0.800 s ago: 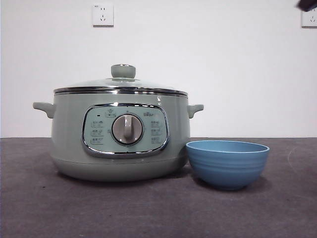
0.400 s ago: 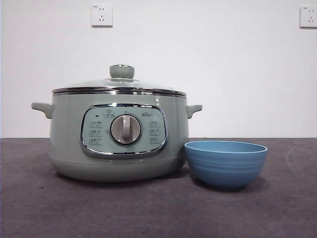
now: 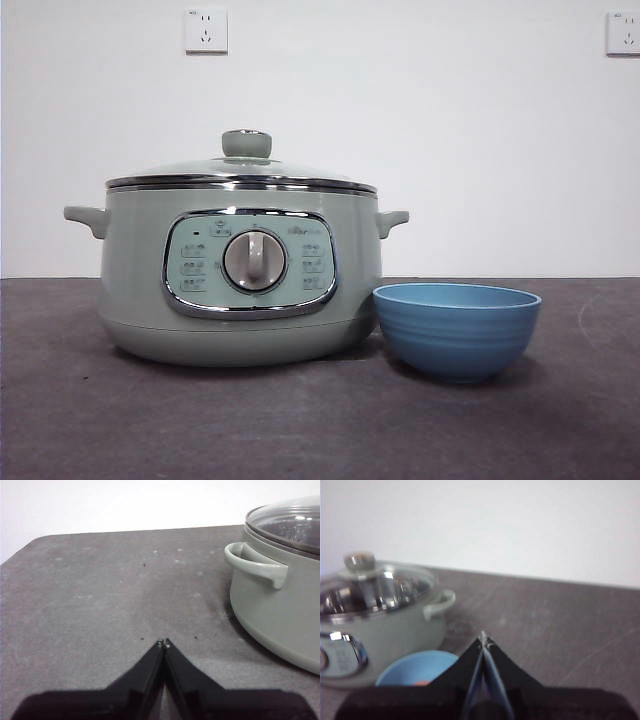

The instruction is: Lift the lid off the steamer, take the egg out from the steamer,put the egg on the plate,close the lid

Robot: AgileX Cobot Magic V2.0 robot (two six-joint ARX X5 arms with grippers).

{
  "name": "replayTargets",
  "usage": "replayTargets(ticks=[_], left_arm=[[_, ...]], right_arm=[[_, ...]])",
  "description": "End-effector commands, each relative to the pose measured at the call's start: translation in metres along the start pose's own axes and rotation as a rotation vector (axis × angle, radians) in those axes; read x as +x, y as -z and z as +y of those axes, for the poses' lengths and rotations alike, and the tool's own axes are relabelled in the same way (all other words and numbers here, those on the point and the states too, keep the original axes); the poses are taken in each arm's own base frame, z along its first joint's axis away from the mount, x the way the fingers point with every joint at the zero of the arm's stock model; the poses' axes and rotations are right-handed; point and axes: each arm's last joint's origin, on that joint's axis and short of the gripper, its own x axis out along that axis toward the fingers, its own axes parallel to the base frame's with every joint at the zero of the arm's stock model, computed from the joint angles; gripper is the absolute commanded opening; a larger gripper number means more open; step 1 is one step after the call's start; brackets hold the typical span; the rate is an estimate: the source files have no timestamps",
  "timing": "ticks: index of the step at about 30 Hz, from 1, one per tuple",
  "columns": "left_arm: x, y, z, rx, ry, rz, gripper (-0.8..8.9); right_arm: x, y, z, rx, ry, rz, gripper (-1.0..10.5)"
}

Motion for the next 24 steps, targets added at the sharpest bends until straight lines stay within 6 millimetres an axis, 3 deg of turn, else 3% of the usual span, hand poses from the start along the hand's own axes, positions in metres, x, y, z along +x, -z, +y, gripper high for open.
replayTargets(ticks=[1,9,24], left_arm=[[0.001,0.004,0.000,-0.011,-0.004,0.004,-0.03],[0.001,0.004,0.000,-0.012,-0.003,0.005,-0.03],[0.001,0.004,0.000,-0.011,-0.004,0.004,-0.03]], right_arm=[[0.004,0.017,-0.001,0.019,0.006,0.010,0.0],[0.009,0.052,-0.001,0.068,0.009,0.089,0.0],[0.009,0.055,-0.002,0.076,0.028,0.120,0.0]])
